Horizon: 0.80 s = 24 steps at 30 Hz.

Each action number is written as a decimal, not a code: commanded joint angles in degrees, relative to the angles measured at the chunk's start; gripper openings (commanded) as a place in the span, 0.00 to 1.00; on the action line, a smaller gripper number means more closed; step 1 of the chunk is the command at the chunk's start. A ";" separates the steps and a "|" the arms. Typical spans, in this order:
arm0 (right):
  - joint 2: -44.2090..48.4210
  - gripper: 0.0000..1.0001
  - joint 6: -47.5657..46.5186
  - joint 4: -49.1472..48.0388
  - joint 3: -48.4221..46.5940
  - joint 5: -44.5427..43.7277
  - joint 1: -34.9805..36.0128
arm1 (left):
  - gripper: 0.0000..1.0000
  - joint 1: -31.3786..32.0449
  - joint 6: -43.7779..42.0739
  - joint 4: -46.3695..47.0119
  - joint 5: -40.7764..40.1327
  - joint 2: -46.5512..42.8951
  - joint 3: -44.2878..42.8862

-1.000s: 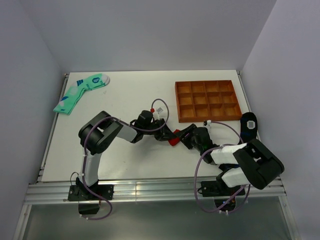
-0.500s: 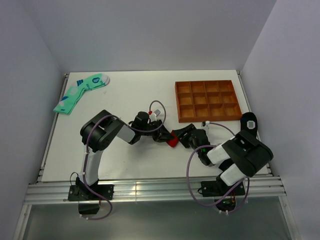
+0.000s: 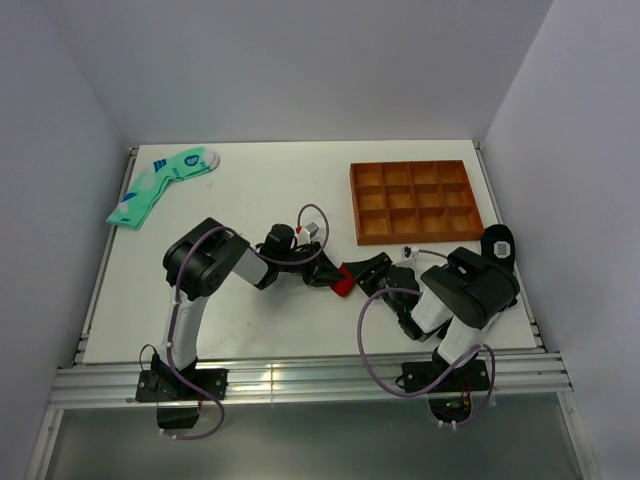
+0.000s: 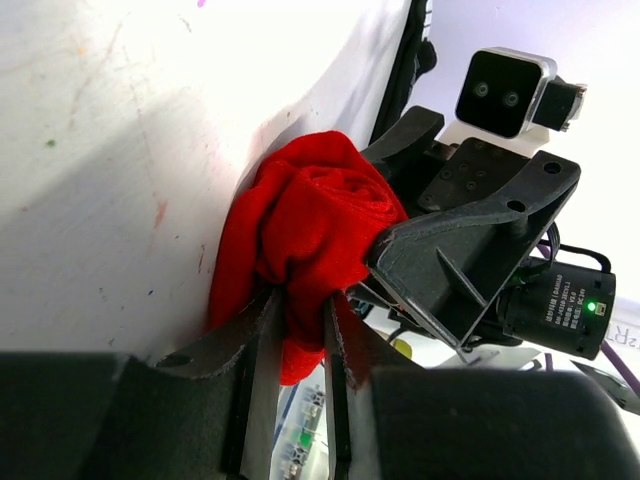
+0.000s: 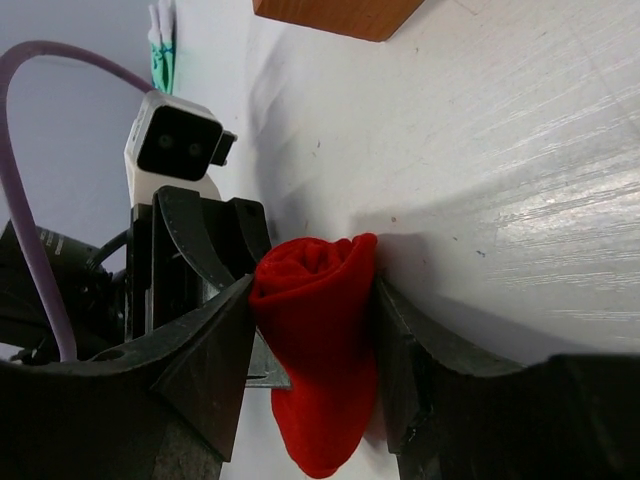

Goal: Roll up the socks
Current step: Roll the sock at the center of the board.

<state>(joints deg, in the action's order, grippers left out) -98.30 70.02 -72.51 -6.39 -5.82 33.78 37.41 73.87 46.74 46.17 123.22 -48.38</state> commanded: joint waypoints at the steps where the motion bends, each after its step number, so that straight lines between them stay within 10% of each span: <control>1: -2.25 0.56 -4.45 5.35 0.94 -0.33 0.58 | 0.00 0.91 -3.99 -18.61 -1.17 6.42 4.09; 24: -2.07 0.47 -9.37 8.09 -0.55 -0.59 2.69 | 0.00 -1.20 -6.63 -23.01 2.96 6.51 0.57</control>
<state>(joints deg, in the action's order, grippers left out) -98.70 63.05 -72.03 -7.46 -6.04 35.70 35.81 71.42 39.59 52.56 123.76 -51.46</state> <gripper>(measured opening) 0.483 0.251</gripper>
